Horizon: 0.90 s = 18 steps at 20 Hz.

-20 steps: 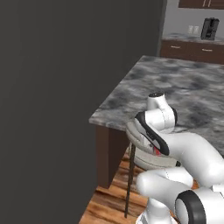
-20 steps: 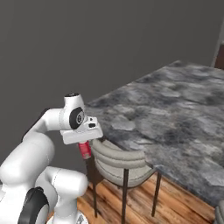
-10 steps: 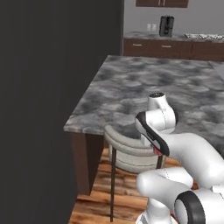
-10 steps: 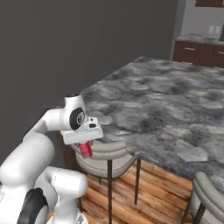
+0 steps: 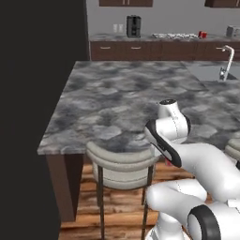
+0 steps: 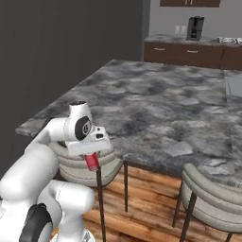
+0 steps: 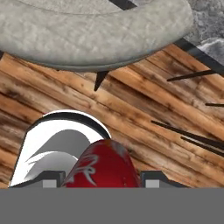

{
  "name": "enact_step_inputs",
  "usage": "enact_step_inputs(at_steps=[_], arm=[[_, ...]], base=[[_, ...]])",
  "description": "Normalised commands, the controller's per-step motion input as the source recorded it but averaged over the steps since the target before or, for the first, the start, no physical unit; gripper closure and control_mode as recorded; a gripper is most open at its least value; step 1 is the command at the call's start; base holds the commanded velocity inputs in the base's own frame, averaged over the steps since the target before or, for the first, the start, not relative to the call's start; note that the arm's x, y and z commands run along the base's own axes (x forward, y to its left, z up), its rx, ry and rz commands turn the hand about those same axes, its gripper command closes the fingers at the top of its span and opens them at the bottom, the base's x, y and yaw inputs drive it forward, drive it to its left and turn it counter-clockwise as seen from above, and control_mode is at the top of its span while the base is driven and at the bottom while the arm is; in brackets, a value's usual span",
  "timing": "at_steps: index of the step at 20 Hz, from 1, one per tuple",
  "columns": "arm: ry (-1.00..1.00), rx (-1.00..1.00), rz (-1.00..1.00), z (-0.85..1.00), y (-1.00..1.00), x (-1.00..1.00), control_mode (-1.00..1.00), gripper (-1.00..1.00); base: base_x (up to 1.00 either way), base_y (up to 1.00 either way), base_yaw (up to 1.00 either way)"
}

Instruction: Four empty soda cans are scattered around the kitchen. Gather all the cans and cluster them next to the stove for recycling.

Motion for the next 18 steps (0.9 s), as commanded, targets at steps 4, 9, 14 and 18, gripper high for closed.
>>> enact_step_inputs(at_steps=[4, 9, 14, 18], arm=[[0.00, 0.00, 0.00, 0.00, 0.00, 0.00, 1.00, 1.00], [0.00, 0.00, 0.00, 0.00, 0.00, 0.00, 1.00, 1.00], [0.00, 0.00, 0.00, 0.00, 0.00, 0.00, 1.00, 1.00], [0.00, 0.00, 0.00, 0.00, 0.00, 0.00, 1.00, 1.00]], base=[[-0.01, -0.64, -0.29], [0.00, -0.93, -0.13], [0.00, -0.95, -0.13], [-0.14, -0.80, -0.17]])
